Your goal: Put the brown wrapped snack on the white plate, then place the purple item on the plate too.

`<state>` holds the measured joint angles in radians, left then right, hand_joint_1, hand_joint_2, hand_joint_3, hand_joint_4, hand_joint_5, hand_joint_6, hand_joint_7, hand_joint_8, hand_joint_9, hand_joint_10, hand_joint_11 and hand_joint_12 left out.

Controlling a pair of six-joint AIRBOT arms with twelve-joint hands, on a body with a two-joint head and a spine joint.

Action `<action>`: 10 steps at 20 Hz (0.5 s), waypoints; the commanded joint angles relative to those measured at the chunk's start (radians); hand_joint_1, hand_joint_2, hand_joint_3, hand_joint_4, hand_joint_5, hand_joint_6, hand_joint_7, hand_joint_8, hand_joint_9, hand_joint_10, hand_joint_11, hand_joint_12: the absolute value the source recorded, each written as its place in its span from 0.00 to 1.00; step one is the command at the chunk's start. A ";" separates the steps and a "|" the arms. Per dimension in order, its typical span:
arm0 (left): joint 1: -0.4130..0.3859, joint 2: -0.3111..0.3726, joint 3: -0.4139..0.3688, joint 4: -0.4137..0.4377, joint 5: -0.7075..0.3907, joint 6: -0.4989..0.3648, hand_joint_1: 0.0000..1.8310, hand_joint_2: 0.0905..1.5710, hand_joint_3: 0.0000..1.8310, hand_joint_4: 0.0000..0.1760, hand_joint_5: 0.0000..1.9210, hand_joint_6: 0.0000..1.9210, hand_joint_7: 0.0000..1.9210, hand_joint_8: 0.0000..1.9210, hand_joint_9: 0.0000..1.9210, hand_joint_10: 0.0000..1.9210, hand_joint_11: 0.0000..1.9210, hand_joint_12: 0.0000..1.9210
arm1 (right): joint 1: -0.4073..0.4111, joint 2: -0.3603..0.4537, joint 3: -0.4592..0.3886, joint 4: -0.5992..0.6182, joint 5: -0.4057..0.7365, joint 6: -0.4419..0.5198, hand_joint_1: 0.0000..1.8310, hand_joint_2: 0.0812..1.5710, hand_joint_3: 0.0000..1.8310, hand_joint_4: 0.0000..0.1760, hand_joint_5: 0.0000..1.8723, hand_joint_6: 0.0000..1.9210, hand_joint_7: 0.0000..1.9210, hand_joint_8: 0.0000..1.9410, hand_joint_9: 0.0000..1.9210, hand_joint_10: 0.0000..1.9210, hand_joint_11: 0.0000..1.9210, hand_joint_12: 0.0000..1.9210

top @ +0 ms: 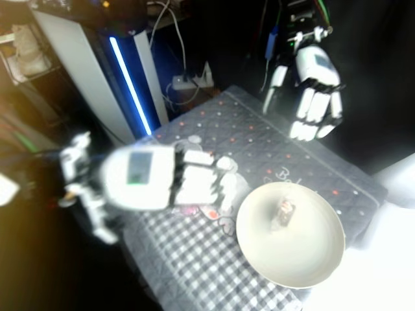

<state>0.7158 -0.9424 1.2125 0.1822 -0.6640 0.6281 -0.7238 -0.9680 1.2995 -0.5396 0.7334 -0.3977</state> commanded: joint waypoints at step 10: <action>0.001 0.007 -0.003 -0.037 -0.137 -0.010 0.46 0.62 0.00 0.22 0.34 0.00 0.39 0.00 0.40 0.00 0.11 0.58 | 0.013 -0.067 0.049 0.025 -0.006 0.001 0.51 0.56 0.00 0.67 0.26 0.00 0.25 0.00 0.26 0.01 0.07 0.48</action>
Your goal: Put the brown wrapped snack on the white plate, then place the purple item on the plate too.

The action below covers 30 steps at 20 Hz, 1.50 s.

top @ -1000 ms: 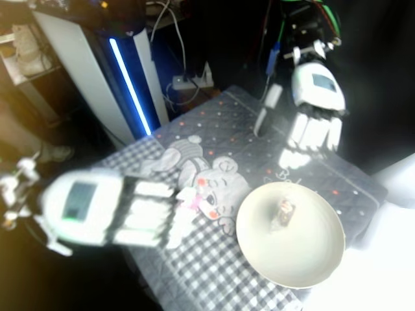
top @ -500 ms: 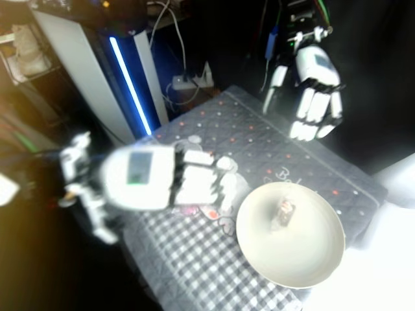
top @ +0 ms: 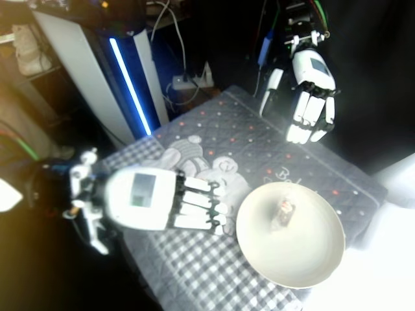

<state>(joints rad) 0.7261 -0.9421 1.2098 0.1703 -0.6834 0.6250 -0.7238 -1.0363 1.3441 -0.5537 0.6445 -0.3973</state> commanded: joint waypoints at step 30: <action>0.009 -0.041 0.033 -0.041 -0.127 -0.033 0.48 0.61 0.00 0.14 0.36 0.00 0.40 0.00 0.44 0.00 0.13 0.71 | 0.169 -0.217 0.260 0.304 0.116 -0.001 0.70 0.64 0.00 0.00 0.64 0.24 0.61 0.45 0.52 0.67 0.42 0.89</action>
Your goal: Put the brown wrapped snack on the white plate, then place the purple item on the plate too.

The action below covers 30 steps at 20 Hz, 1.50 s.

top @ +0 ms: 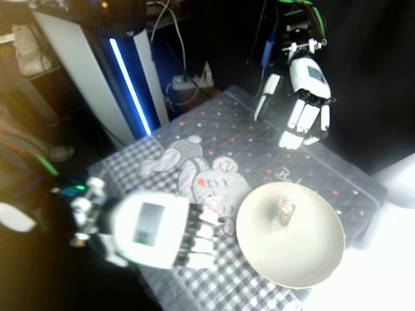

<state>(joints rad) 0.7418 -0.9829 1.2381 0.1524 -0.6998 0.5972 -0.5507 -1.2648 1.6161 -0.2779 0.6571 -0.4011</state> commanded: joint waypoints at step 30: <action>0.305 0.117 -0.153 -0.301 -0.659 -0.066 0.54 0.59 0.00 0.00 0.39 0.00 0.44 0.00 0.47 0.02 0.20 0.70 | -0.335 0.332 -0.386 0.334 0.606 -0.060 0.49 0.49 0.01 0.93 0.05 0.00 0.06 0.00 0.03 0.00 0.02 0.01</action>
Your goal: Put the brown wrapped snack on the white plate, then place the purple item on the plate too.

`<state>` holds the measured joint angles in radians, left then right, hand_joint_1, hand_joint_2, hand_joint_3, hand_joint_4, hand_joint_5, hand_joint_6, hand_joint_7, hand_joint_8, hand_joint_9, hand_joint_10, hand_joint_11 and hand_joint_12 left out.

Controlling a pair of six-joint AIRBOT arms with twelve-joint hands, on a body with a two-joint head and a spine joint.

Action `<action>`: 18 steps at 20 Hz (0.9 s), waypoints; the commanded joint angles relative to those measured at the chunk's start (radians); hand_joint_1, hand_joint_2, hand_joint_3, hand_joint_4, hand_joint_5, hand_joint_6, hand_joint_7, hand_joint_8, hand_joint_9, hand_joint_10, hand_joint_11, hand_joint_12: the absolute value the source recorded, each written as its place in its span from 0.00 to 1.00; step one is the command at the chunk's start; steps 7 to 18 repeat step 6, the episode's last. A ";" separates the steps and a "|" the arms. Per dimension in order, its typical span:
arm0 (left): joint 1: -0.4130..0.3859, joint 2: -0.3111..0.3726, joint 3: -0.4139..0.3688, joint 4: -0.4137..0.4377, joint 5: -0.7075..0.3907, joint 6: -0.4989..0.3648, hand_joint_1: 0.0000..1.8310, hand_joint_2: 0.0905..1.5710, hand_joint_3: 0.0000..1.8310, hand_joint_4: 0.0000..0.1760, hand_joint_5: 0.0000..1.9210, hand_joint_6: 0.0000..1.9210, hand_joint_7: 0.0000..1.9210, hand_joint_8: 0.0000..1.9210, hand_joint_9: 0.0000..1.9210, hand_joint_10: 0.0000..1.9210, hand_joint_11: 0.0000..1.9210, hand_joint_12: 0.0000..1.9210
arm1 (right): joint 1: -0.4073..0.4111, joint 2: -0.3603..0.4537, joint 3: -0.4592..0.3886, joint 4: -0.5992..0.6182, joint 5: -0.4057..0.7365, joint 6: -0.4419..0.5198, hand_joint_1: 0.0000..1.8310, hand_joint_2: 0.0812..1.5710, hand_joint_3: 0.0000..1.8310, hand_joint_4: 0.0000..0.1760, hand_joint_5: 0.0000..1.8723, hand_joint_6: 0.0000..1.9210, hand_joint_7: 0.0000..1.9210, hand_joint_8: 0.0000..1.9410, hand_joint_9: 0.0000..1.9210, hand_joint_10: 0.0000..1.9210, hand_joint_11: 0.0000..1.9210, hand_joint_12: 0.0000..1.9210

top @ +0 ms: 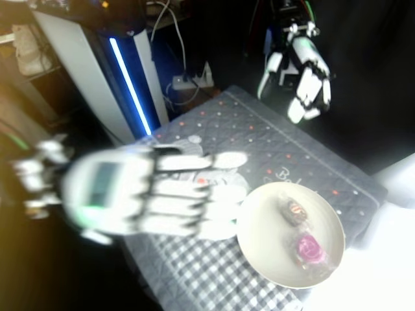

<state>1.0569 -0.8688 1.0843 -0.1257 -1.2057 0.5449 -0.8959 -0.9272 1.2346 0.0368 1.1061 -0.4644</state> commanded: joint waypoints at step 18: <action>0.143 0.001 -0.042 -0.133 -0.398 -0.101 0.50 0.67 0.00 0.00 0.35 0.00 0.41 0.00 0.26 0.52 0.21 0.77 | -0.064 0.009 -0.060 0.082 0.317 0.003 0.44 0.48 0.00 0.90 0.04 0.00 0.05 0.00 0.02 0.00 0.00 0.00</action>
